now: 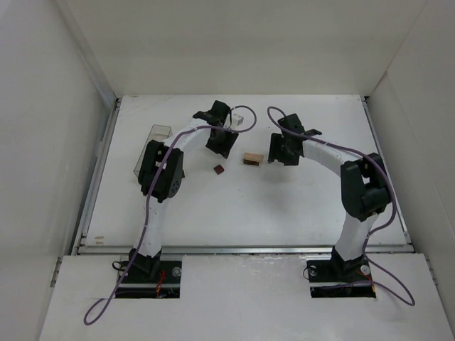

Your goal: Build the wood block tower

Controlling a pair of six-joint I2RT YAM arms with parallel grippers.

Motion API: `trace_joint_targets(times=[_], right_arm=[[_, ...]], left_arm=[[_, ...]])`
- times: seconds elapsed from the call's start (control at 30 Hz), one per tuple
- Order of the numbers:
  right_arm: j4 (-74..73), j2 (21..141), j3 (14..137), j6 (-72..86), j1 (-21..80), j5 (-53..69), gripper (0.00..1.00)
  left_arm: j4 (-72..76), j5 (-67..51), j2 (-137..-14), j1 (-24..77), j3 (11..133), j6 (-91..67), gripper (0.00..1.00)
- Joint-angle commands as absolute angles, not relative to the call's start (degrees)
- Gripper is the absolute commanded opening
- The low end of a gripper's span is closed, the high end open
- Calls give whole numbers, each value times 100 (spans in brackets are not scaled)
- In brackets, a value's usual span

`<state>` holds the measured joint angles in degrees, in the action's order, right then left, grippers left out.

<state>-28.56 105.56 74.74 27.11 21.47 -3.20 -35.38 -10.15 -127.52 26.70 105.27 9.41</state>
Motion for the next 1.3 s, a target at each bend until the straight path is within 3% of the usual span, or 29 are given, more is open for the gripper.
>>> trace_joint_targets(times=[0.0,1.27], right_arm=[[-2786,10801,7953,2830,2232,-562,68],[-2997,11408,8534,2672,2390,-554,68]], left_arm=[[-3480,-1195,-12674,2733,10662,747,41],[-3375,-1301,-12674,2786,10415,800,43]])
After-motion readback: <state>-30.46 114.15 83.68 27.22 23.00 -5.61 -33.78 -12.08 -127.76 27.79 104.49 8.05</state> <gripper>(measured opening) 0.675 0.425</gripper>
